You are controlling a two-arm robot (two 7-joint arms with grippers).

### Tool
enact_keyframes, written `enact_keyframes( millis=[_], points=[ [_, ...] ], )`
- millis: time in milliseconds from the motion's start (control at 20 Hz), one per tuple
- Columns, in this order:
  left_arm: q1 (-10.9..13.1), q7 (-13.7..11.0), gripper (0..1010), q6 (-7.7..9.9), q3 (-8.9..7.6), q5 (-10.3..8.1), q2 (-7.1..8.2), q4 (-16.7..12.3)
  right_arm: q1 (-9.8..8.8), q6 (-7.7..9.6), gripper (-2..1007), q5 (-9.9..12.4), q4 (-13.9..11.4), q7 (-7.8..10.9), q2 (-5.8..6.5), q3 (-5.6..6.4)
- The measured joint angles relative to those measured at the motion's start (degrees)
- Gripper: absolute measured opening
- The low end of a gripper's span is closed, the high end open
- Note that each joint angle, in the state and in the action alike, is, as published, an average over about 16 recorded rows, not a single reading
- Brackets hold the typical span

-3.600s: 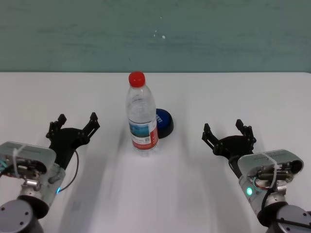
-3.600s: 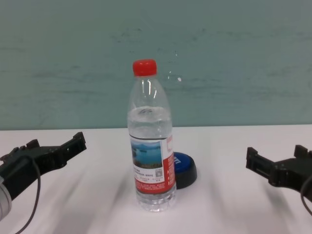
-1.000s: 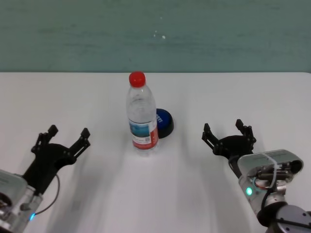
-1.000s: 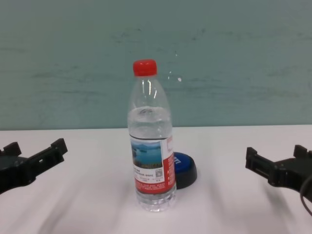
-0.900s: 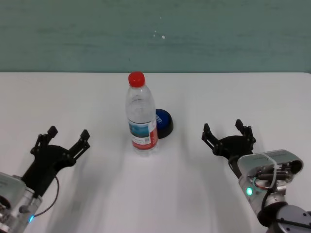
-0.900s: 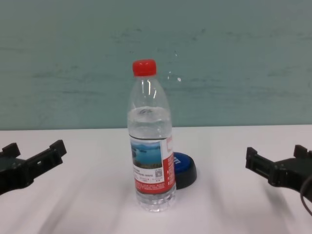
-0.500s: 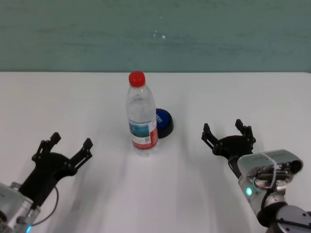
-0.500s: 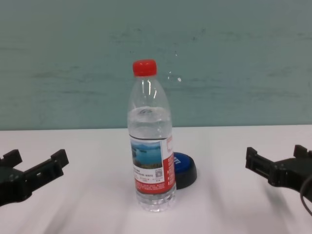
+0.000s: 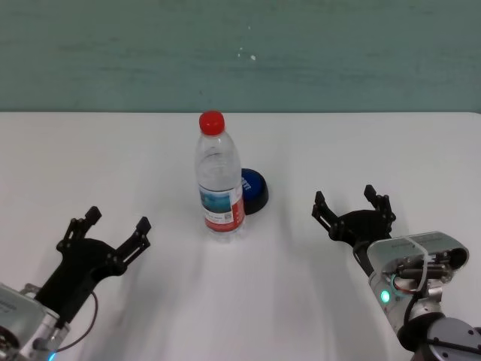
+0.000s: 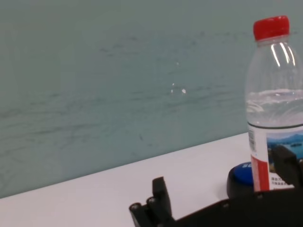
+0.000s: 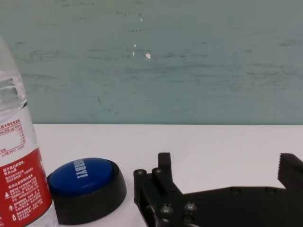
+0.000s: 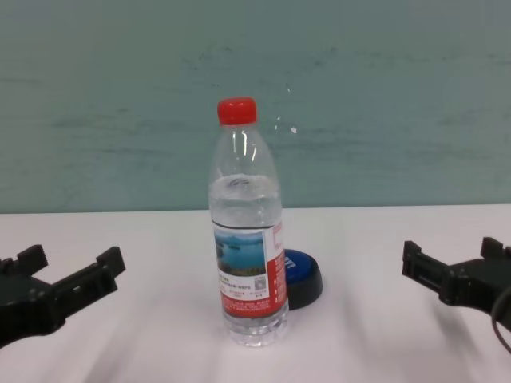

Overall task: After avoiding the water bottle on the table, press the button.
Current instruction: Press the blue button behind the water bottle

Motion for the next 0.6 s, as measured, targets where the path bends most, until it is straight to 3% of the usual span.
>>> enact_keyframes(
  millis=[600],
  points=[
    [-0.1, 0.9, 1010, -0.50, 1.79, 2.32, -0.89, 0.0, 0.00, 0.00, 1004, 0.0, 0.0, 0.00, 0.00, 0.00]
  ],
)
